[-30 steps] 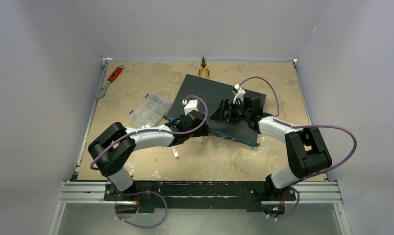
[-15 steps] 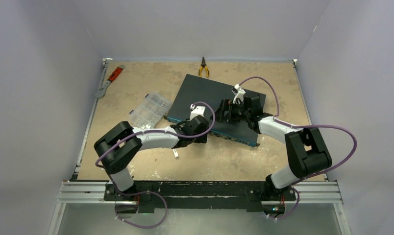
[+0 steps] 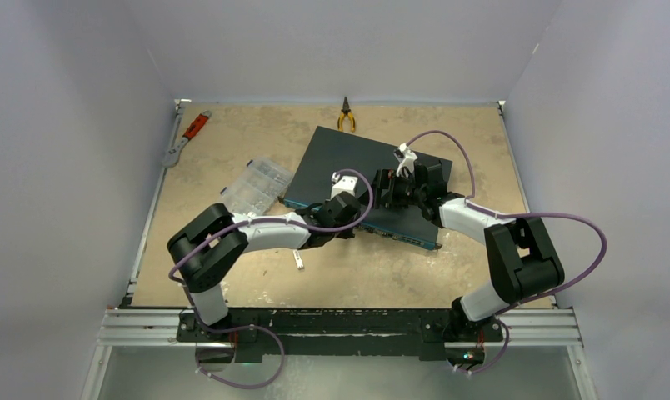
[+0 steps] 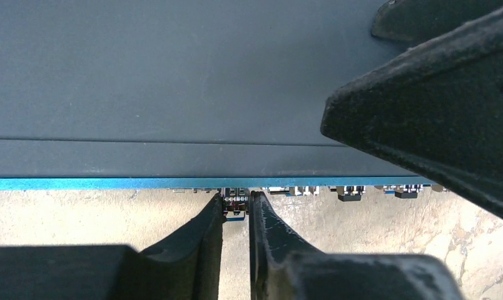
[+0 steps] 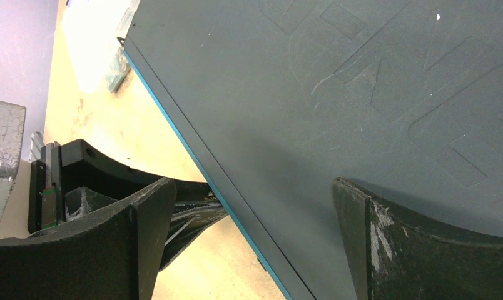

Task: Pull the plug from the switch port
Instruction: Pull the plug from the switch port, then place the plug at the center of the board.

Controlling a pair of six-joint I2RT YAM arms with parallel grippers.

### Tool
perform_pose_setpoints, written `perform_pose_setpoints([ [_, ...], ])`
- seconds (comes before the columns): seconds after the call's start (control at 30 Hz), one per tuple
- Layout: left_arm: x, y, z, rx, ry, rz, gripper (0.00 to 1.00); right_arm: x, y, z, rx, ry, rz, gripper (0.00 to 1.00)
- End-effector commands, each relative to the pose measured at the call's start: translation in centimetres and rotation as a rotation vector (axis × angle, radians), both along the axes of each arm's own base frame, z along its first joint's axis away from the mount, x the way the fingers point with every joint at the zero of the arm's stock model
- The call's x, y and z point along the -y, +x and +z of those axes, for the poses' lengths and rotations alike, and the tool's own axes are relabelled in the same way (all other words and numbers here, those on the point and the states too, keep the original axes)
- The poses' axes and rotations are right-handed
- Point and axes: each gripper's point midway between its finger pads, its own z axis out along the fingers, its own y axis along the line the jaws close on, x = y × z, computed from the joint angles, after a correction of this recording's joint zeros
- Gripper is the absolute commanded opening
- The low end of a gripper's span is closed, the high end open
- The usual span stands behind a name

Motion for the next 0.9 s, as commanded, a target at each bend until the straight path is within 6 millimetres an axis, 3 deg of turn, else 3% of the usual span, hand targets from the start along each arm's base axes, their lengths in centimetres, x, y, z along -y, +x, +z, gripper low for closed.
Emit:
perform_pose_setpoints([
  [0.0,1.6,0.3,1.7,0.037,-0.05,-0.022,0.07,1.3,-2.7,-4.4,-0.159,-0.091,-0.008,0.99],
  [0.1,1.2,-0.1,1.6,0.034,-0.043,-0.018,0.0,1.2,-2.7,-4.3,-0.158,-0.089,-0.007,0.99],
  [0.3,0.3,-1.3,1.8,0.034,-0.039,-0.019,0.0,1.2,-2.6,-4.1,-0.153,-0.088,-0.008,0.99],
  [0.63,-1.8,-5.3,2.0,0.014,-0.002,-0.049,0.0,1.3,-2.5,-4.0,-0.148,-0.089,-0.011,0.99],
  [0.87,0.6,-8.7,3.4,0.061,-0.002,-0.2,0.0,1.3,-2.5,-3.7,-0.143,-0.096,-0.01,0.99],
])
